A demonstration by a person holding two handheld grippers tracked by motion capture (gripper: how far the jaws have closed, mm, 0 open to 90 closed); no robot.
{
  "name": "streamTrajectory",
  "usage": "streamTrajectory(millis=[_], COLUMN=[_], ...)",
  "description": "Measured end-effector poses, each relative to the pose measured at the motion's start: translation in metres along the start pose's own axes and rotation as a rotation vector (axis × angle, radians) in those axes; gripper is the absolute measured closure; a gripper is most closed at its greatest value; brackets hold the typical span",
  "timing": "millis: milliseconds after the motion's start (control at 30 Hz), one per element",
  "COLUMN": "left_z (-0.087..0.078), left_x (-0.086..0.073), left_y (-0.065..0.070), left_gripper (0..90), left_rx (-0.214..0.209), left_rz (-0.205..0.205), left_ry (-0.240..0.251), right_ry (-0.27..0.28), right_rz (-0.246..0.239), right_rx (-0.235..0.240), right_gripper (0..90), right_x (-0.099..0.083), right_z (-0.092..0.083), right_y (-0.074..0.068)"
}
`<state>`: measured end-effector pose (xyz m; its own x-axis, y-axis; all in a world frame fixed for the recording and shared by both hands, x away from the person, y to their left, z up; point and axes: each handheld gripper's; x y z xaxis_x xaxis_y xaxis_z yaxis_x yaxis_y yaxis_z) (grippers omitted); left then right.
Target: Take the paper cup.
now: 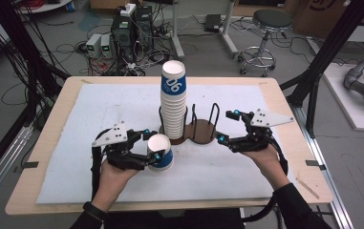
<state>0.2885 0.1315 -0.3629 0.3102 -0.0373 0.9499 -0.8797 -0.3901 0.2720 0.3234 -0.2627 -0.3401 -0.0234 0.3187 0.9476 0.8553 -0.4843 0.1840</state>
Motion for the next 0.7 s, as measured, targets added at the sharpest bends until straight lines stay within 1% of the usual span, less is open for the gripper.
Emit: streamTrajectory(millis=[100, 267, 600, 700], left_z=[0.0, 0.001, 0.003, 0.002], left_x=[0.0, 0.0, -0.001, -0.001], left_y=[0.0, 0.0, 0.002, 0.002], left_gripper=[29.9, 29.9, 29.9, 29.9], left_rx=[-0.003, -0.004, -0.012, -0.016], left_rz=[0.002, 0.002, 0.003, 0.006], left_ry=[0.0, -0.001, -0.001, 0.003], right_ry=[0.008, 0.006, 0.002, -0.005], right_rz=[0.002, 0.0, -0.027, -0.031], right_rx=[0.009, 0.029, 0.097, 0.128], right_gripper=[17.3, 17.3, 17.3, 17.3], right_x=[-0.006, -0.012, -0.017, -0.019], right_z=[-0.002, -0.002, 0.008, 0.013], right_y=[-0.004, -0.013, -0.031, -0.038])
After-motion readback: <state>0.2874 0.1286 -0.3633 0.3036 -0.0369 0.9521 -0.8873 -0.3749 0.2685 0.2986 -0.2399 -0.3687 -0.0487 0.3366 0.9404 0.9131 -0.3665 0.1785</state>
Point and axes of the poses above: each handheld gripper's, and its own axes: z roughly forward along the jaws, x roughly out of its top, y roughly to its right, and after that the axes turned 9 degrees about -z, right-handed
